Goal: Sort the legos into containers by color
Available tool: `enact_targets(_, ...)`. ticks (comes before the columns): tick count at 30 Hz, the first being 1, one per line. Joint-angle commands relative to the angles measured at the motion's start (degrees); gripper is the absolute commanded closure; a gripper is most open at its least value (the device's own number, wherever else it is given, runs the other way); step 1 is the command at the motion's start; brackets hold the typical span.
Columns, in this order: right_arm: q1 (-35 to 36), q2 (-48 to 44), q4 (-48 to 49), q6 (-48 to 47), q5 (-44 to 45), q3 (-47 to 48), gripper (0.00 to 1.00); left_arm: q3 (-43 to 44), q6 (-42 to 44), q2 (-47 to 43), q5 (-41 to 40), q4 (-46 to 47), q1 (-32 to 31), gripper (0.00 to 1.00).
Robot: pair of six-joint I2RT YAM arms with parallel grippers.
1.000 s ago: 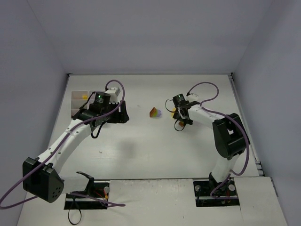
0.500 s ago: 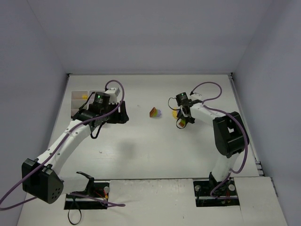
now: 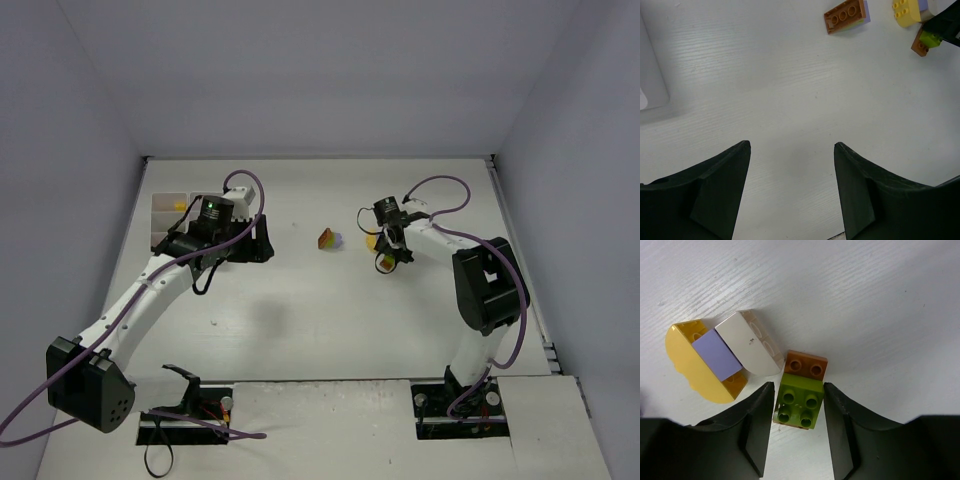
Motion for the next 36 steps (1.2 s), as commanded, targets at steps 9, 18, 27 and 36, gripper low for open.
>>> enact_targets(9, 0.19, -4.35, -0.35, -2.10, -1.49, 0.75, 1.00, 1.78, 0.33, -1.94, 1.55, 1.13, -0.31, 0.39)
enact_targets(18, 1.95, -26.40, 17.72, -19.30, -20.54, -9.16, 1.00, 1.87, -2.13, -3.35, 8.57, 4.91, -0.31, 0.39)
enact_targets(27, 7.66, -42.84, 28.65, -40.58, -33.22, -16.03, 0.95, 7.31, -13.10, -2.56, 16.65, 9.83, -0.66, 0.39)
enact_targets(36, 8.81, -46.81, 31.21, -47.28, -42.00, -17.62, 0.91, 14.26, -21.28, 1.65, 20.53, 12.74, -4.43, 0.39)
